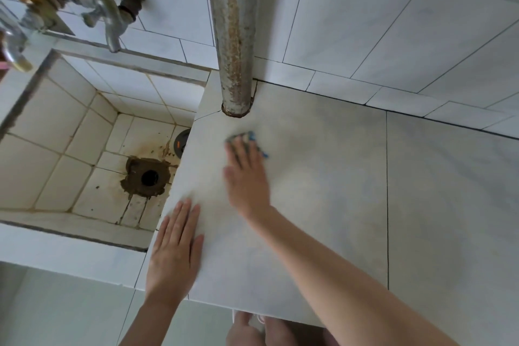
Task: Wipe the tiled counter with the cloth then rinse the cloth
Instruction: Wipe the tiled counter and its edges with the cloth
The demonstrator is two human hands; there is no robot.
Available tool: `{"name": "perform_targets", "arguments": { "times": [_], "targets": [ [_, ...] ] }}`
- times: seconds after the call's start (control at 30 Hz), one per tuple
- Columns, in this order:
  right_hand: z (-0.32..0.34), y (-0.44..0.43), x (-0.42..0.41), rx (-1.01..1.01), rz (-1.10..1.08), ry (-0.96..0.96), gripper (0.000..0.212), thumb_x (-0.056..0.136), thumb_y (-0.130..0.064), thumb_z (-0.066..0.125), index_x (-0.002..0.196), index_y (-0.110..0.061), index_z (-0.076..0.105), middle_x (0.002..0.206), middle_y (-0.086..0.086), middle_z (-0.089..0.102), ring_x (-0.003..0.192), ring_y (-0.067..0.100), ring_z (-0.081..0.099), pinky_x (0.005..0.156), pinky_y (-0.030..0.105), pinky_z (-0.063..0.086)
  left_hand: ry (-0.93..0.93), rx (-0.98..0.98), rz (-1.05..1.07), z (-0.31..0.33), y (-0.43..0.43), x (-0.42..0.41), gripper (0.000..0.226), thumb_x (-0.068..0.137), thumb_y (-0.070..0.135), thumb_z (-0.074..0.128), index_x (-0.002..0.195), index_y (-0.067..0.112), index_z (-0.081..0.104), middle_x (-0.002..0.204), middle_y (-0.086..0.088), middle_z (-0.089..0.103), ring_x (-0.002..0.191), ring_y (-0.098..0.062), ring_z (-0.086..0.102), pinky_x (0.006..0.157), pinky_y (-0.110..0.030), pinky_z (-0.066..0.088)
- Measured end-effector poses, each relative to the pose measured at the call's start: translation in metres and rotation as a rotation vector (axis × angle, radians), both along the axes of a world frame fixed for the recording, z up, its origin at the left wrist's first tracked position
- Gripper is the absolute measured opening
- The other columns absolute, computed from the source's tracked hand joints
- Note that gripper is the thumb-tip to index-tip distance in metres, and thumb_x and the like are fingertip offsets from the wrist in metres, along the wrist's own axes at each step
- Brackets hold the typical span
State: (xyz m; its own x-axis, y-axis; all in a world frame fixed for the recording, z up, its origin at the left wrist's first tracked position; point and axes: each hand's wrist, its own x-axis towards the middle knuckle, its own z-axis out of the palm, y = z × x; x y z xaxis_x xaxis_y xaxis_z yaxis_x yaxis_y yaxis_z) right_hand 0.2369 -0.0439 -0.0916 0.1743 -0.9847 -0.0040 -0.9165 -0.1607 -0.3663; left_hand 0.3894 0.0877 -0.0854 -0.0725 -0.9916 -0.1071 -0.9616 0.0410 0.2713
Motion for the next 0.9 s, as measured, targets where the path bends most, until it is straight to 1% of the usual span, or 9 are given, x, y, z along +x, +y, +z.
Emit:
{"name": "perform_targets", "arguments": {
  "times": [0.1, 0.23, 0.33, 0.47, 0.6, 0.67, 0.77, 0.8, 0.9],
  "targets": [
    [0.000, 0.022, 0.032, 0.015, 0.223, 0.002, 0.048, 0.098, -0.033, 0.028, 0.144, -0.022, 0.035, 0.151, 0.003, 0.034, 0.142, 0.027, 0.025, 0.115, 0.041, 0.021, 0.005, -0.003, -0.002, 0.000, 0.000, -0.001, 0.054, 0.097, 0.033, 0.024, 0.146, 0.012, 0.028, 0.154, -0.004, 0.024, 0.144, -0.014, 0.015, 0.119, -0.032, 0.008],
    [-0.007, 0.007, 0.002, 0.098, 0.307, 0.067, 0.050, 0.101, -0.037, 0.014, 0.144, -0.022, 0.034, 0.151, 0.001, 0.033, 0.141, 0.026, 0.026, 0.114, 0.042, 0.026, 0.002, 0.009, -0.009, 0.001, 0.001, 0.001, 0.054, 0.098, 0.034, 0.022, 0.147, 0.011, 0.026, 0.155, -0.004, 0.022, 0.144, -0.015, 0.014, 0.119, -0.032, 0.006],
    [-0.006, -0.011, -0.053, 0.119, 0.030, 0.101, 0.059, 0.098, -0.040, 0.000, 0.147, -0.019, 0.026, 0.156, 0.004, 0.021, 0.145, 0.029, 0.012, 0.117, 0.042, 0.013, -0.008, 0.019, -0.022, 0.001, 0.000, 0.000, 0.055, 0.098, 0.034, 0.019, 0.148, 0.011, 0.023, 0.156, -0.004, 0.019, 0.145, -0.016, 0.014, 0.118, -0.035, 0.009],
    [0.011, -0.009, -0.116, 0.171, -0.395, 0.064, 0.050, 0.102, -0.035, 0.015, 0.150, -0.024, 0.008, 0.159, 0.003, 0.002, 0.146, 0.026, -0.001, 0.117, 0.037, 0.002, 0.004, 0.032, -0.045, 0.002, 0.000, 0.003, 0.055, 0.098, 0.033, 0.022, 0.148, 0.009, 0.022, 0.156, -0.007, 0.019, 0.145, -0.019, 0.014, 0.117, -0.038, 0.014],
    [0.011, -0.021, -0.095, 0.233, -0.600, -0.012, 0.053, 0.102, -0.031, 0.022, 0.150, -0.022, 0.004, 0.158, 0.002, -0.005, 0.145, 0.026, -0.009, 0.116, 0.035, -0.008, 0.043, 0.037, -0.066, 0.003, -0.001, 0.005, 0.055, 0.097, 0.033, 0.026, 0.147, 0.009, 0.025, 0.155, -0.008, 0.022, 0.144, -0.019, 0.017, 0.116, -0.039, 0.017],
    [0.008, -0.028, -0.061, 0.192, -0.535, -0.003, 0.052, 0.101, -0.028, 0.022, 0.150, -0.017, 0.009, 0.158, 0.006, 0.001, 0.145, 0.029, -0.004, 0.116, 0.035, -0.006, 0.076, 0.040, -0.057, 0.002, -0.002, 0.006, 0.055, 0.097, 0.033, 0.028, 0.146, 0.009, 0.026, 0.154, -0.007, 0.024, 0.144, -0.019, 0.019, 0.116, -0.039, 0.018],
    [0.007, -0.034, 0.008, 0.094, -0.216, 0.035, 0.053, 0.094, -0.025, 0.022, 0.142, -0.007, 0.037, 0.148, 0.015, 0.035, 0.138, 0.039, 0.028, 0.115, 0.042, 0.016, 0.143, 0.025, -0.106, -0.001, -0.002, 0.013, 0.053, 0.097, 0.032, 0.029, 0.145, 0.009, 0.031, 0.153, -0.006, 0.027, 0.143, -0.018, 0.021, 0.116, -0.038, 0.018],
    [0.007, -0.036, 0.030, 0.075, -0.151, 0.046, 0.054, 0.093, -0.026, 0.022, 0.142, -0.008, 0.037, 0.148, 0.014, 0.036, 0.137, 0.039, 0.030, 0.114, 0.044, 0.021, 0.147, 0.019, -0.151, -0.002, -0.002, 0.018, 0.052, 0.097, 0.031, 0.029, 0.144, 0.010, 0.033, 0.153, -0.006, 0.028, 0.143, -0.018, 0.021, 0.115, -0.037, 0.017],
    [0.013, -0.047, 0.081, 0.134, -0.014, 0.072, 0.053, 0.099, -0.027, 0.016, 0.150, -0.018, 0.012, 0.158, 0.006, 0.006, 0.145, 0.029, 0.001, 0.119, 0.041, 0.004, 0.079, 0.012, -0.210, -0.004, -0.005, 0.043, 0.050, 0.099, 0.033, 0.023, 0.144, 0.013, 0.033, 0.154, -0.002, 0.026, 0.143, -0.017, 0.019, 0.115, -0.036, 0.016]
  ]
}}
